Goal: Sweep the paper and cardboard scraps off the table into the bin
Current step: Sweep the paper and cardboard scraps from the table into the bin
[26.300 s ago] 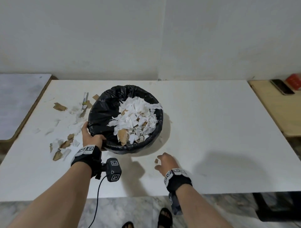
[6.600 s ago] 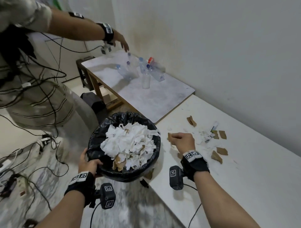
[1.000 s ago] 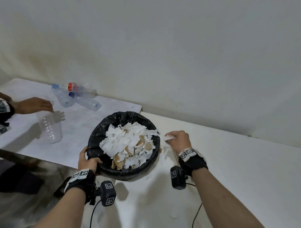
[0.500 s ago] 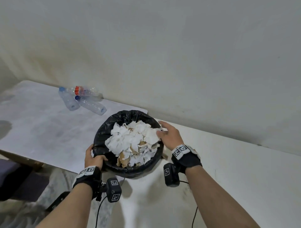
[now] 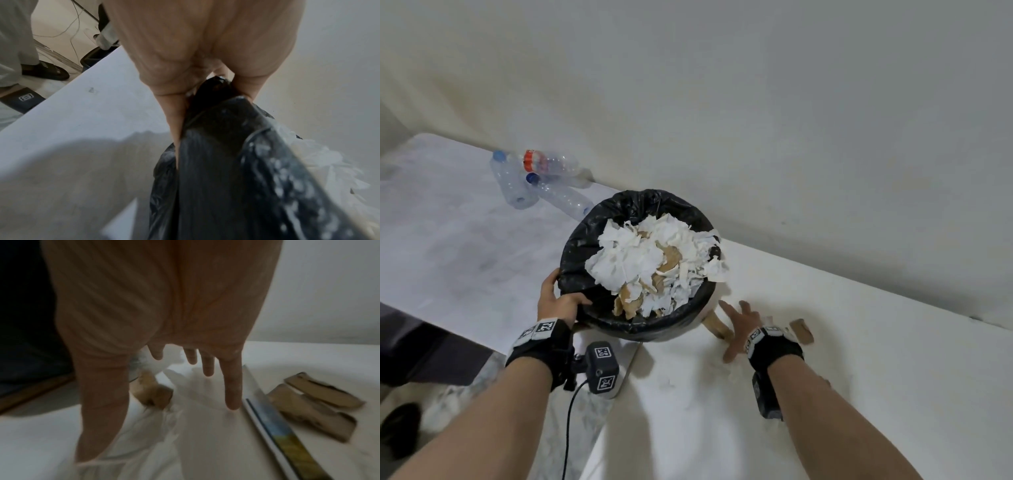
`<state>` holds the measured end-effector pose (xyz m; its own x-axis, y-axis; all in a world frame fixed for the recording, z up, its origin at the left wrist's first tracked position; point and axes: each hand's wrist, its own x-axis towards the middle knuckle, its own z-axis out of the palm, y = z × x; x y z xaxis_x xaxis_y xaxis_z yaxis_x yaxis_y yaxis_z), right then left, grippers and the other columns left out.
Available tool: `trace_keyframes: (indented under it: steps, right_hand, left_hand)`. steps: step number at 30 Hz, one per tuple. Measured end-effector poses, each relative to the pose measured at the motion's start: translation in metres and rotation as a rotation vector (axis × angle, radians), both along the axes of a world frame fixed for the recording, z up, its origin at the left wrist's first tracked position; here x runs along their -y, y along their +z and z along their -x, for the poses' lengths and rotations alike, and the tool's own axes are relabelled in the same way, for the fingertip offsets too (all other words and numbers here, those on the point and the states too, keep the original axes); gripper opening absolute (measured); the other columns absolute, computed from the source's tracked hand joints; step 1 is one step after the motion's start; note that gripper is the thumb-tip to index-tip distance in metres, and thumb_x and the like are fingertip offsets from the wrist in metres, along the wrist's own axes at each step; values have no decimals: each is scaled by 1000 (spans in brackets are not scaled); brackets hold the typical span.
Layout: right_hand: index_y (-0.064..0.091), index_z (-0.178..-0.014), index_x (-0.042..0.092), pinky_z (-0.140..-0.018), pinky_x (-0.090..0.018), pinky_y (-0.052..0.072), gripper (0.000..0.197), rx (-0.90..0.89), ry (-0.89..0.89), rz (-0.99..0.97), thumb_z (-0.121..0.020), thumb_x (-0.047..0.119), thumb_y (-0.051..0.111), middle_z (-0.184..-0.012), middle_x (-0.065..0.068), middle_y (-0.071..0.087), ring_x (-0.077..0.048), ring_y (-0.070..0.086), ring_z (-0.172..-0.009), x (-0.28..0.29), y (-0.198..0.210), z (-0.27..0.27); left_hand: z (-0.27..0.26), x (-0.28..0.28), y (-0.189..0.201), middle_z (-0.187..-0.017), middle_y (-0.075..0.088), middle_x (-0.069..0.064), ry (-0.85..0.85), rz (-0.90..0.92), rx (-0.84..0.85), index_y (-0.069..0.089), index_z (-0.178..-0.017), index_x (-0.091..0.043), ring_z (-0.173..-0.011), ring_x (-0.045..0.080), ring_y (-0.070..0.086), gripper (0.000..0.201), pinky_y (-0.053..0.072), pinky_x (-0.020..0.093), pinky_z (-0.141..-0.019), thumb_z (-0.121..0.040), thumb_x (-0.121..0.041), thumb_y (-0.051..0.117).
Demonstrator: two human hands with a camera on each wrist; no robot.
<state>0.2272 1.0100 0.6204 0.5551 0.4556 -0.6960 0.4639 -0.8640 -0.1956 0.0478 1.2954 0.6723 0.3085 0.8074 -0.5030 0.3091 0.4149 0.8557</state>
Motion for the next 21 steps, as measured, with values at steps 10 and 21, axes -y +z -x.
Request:
trace_keyframes:
  steps: [10, 21]
  right_hand:
    - [29, -141, 26, -100, -40, 43, 91, 65, 189, -95, -66, 17, 79, -143, -4, 21, -35, 24, -129, -20, -22, 49]
    - [70, -111, 14, -93, -21, 46, 37, 143, -341, -303, -81, -2, 57, -108, -4, 62, -25, 59, -114, 18, 3, 76]
  left_hand:
    - [2, 3, -2, -126, 58, 12, 61, 61, 32, 48, -137, -42, -91, 38, 62, 87, 58, 47, -64, -73, 18, 50]
    - [34, 13, 3, -123, 62, 14, 36, 47, 18, 51, -129, -46, -96, 43, 65, 87, 58, 62, -75, -67, 15, 54]
